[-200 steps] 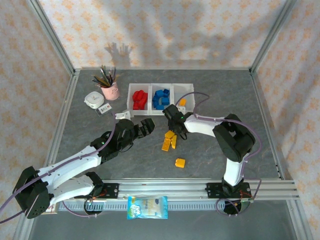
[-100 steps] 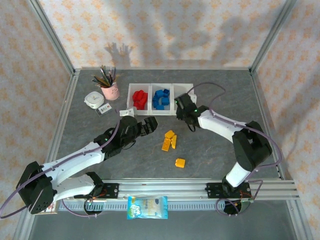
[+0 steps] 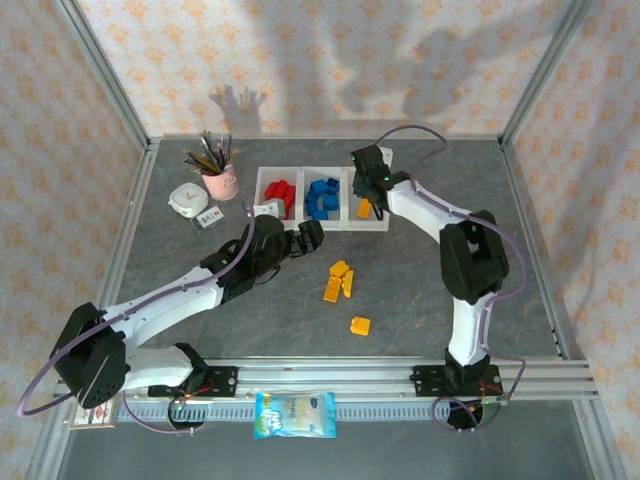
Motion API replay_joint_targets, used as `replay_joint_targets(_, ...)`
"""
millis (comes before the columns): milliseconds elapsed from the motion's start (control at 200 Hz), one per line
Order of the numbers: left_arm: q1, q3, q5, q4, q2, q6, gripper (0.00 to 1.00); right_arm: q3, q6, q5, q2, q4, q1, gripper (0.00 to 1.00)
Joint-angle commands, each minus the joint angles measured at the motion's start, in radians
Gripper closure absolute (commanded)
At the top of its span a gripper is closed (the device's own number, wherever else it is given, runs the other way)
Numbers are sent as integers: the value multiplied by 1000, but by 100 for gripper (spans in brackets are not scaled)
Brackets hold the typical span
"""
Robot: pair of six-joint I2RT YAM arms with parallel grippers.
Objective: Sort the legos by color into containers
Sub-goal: Place the lego in the container, then pick up the lego from the center of the table.
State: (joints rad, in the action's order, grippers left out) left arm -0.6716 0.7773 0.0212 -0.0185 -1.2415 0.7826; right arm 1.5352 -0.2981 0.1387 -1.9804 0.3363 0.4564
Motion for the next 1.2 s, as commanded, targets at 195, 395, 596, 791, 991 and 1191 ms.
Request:
replay_joint_targets(195, 26, 60, 36, -39, -38, -34, 1, 119, 71, 25, -66, 48, -10, 47)
replay_joint_targets(395, 25, 46, 43, -29, -6, -31, 1, 16, 66, -9, 53, 17, 4, 43)
replay_joint_targets(596, 26, -25, 48, -16, 67, -13, 1, -122, 53, -21, 173, 24, 52, 40)
replay_joint_targets(791, 26, -104, 37, 27, 156, 5, 1, -226, 17, -32, 252, 62, 117, 37)
replay_joint_targets(991, 26, -168, 0, 53, 237, 37, 1, -327, -38, -37, 316, 46, 194, 34)
replay_joint_targets(1191, 27, -225, -30, 56, 291, 74, 1, -431, -98, -47, 329, -20, 285, 29)
